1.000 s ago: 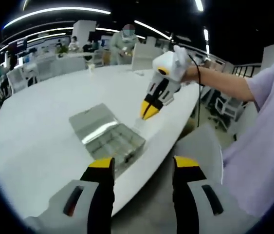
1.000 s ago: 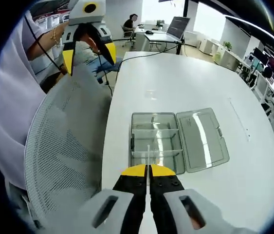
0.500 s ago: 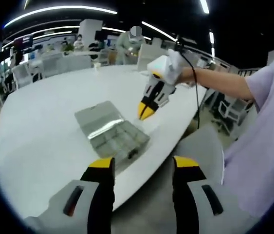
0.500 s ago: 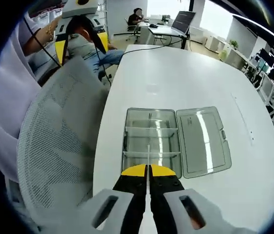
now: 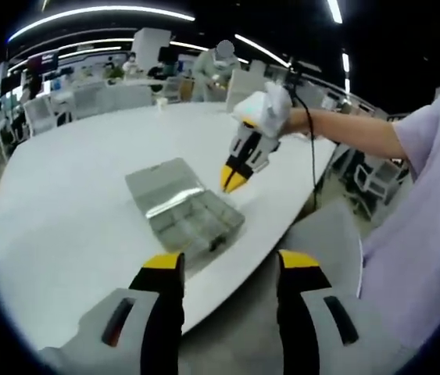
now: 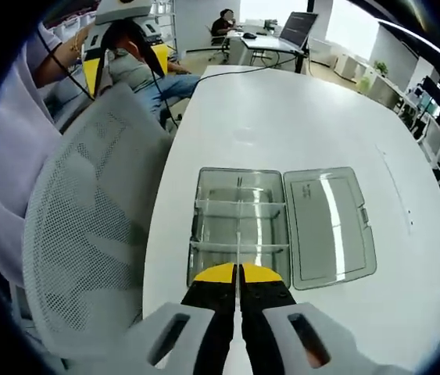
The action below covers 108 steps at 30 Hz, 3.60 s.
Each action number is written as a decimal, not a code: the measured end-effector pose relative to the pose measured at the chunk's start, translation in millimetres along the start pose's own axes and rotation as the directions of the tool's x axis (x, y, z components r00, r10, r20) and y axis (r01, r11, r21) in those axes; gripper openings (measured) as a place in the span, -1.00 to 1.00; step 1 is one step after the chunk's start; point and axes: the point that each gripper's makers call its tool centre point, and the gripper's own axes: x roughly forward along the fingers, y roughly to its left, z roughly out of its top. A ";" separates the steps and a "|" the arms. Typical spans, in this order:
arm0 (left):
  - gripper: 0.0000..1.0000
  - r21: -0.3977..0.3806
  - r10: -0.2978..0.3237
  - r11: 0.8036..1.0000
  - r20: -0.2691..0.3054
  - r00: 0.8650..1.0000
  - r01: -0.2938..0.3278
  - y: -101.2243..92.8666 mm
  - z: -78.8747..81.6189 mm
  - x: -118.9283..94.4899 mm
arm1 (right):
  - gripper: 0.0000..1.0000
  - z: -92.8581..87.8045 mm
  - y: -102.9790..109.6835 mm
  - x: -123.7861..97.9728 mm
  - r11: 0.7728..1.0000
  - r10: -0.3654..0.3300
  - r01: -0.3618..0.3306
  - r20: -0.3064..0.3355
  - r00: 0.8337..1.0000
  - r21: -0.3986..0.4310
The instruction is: Insert the divider into the dual guide fixture by aligning both edges with the guide slots and pushing it downward to the bottom, including one-sided entry, uneven engagement, binding, and posture correction.
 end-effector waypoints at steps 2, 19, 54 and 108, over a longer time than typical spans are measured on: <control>-0.10 -0.005 0.005 1.000 0.003 1.000 -0.005 1.9 0.3 -0.8 | -1.00 -0.4 -0.9 1.7 1.000 0.001 -0.001 -0.004 1.000 -0.001; -0.11 -0.021 0.009 1.000 0.001 1.000 -0.009 4.1 -2.6 0.0 | -1.00 -1.8 -2.0 4.4 1.000 0.003 -0.003 -0.020 1.000 -0.002; -0.11 -0.050 0.023 0.999 0.005 1.000 -0.023 13.3 -3.0 0.9 | -1.00 -17.9 -3.0 24.2 0.999 0.033 -0.031 -0.048 0.998 0.036; -0.12 -0.055 0.023 0.998 0.015 1.000 -0.022 16.0 -0.7 0.8 | -1.00 -30.3 -0.8 47.2 0.997 0.056 -0.050 -0.104 0.993 0.064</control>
